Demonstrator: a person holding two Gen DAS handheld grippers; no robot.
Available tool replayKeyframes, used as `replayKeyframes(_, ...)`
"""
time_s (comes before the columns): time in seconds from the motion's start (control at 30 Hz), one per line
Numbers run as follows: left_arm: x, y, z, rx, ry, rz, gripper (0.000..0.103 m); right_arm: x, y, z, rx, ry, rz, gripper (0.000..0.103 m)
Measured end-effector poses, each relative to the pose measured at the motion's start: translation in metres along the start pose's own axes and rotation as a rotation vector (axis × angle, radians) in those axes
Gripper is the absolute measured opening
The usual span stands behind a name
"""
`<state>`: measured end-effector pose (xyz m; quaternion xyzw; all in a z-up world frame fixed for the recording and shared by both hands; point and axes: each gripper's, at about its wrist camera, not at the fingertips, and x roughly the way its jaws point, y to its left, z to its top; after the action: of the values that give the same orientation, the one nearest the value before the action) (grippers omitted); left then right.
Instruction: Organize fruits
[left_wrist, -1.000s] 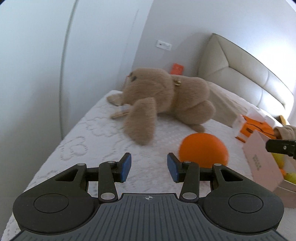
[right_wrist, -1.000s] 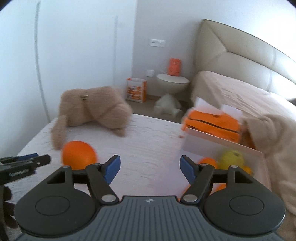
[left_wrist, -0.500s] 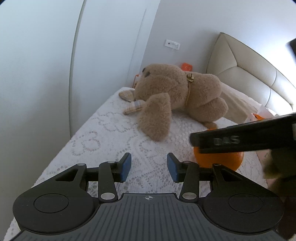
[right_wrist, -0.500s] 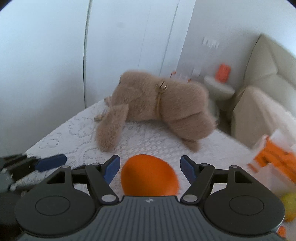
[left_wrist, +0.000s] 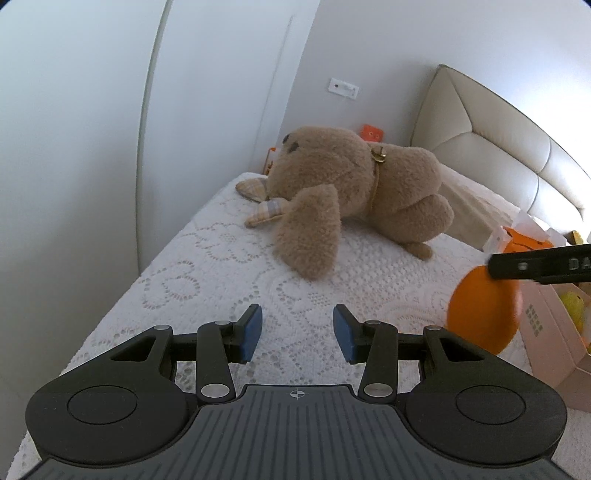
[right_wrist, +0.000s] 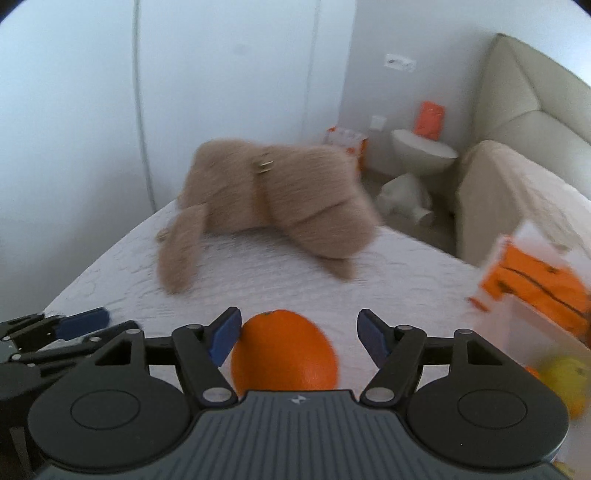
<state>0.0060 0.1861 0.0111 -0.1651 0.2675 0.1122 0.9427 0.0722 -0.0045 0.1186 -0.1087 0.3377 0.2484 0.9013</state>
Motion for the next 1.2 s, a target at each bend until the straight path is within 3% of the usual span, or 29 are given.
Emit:
replayKeyframes(0.1,-0.004,-0.012,0.001,0.033,0.002,-0.088,0.047,-0.01,-0.022,-0.005,0.045,-0.001,-0.002,0.07)
replayKeyframes(0.23,-0.006,-0.043,-0.003,0.128,0.035,-0.24,0.047,-0.014,-0.037,-0.011,0.109,0.018,0.071,0.07)
replayKeyframes(0.37,-0.003,-0.073,-0.011,0.218,0.079,-0.316,0.047,-0.012,-0.034,-0.015,0.141,0.021,0.116,0.07)
replayKeyframes(0.63,0.008,-0.1,-0.019,0.294,0.097,-0.302,0.049,-0.003,-0.021,-0.021,0.18,0.066,0.203,0.07)
replayKeyframes(0.9,0.011,-0.112,-0.029,0.359,0.138,-0.321,0.045,0.013,-0.004,-0.025,0.101,0.13,0.118,0.072)
replayKeyframes(1.03,0.009,-0.106,-0.03,0.351,0.159,-0.295,0.045,0.025,-0.018,-0.031,0.147,0.153,0.103,0.072)
replayKeyframes(1.2,-0.003,-0.088,-0.024,0.288,0.163,-0.227,0.045,0.027,-0.028,-0.035,0.195,0.14,0.145,0.071)
